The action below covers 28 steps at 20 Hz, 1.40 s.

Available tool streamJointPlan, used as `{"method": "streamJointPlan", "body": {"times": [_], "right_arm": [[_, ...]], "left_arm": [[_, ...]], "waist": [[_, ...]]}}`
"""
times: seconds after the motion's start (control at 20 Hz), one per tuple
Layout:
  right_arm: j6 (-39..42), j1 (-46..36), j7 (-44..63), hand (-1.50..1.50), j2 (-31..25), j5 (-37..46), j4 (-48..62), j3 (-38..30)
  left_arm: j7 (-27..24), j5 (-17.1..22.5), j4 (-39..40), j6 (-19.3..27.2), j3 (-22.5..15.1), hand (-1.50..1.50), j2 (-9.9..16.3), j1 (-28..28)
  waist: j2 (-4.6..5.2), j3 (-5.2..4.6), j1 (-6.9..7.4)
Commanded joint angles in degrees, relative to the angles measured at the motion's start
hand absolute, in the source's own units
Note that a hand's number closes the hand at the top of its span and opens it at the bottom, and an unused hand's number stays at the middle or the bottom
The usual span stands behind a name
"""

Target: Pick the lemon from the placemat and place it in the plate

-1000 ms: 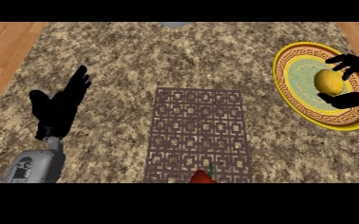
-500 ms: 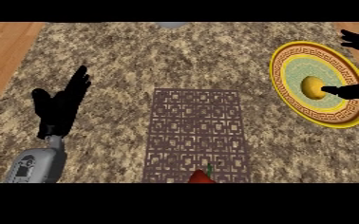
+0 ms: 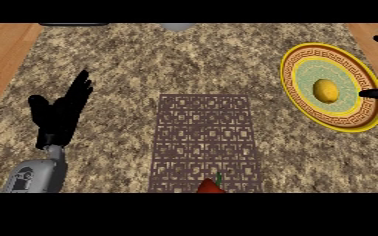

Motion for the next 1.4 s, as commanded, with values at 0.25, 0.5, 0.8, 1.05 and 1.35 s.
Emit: {"method": "streamJointPlan", "body": {"times": [0.25,0.5,0.8,1.05,1.35], "right_arm": [[11.2,-0.4,-3.0,-1.5,-5.2,-2.6,7.6,-2.7],[14.0,2.3,-5.6,-1.5,-7.7,-2.1,8.5,-2.2],[15.4,3.2,-8.5,-1.5,-12.9,-2.4,10.9,-3.4],[11.4,3.8,-10.9,-1.5,-11.1,-0.8,11.2,-2.1],[9.3,4.5,-11.1,-1.5,-12.0,1.0,13.5,-0.9]], "left_arm": [[2.6,0.4,-3.3,-1.7,0.6,0.0,1.3,0.4],[-0.2,-0.8,-0.2,0.7,0.1,0.0,-2.1,-1.2],[-1.8,-0.3,0.9,-1.2,0.2,0.0,-1.6,-0.3],[2.1,-1.5,0.5,0.1,-0.4,0.0,-1.5,-4.5],[1.7,-0.6,1.7,-1.4,0.8,0.0,-0.4,-4.6]], "waist": [[0.56,0.17,1.6],[0.56,0.16,1.05],[0.88,0.27,1.62],[0.92,0.34,1.7],[1.14,0.4,2.3]]}}
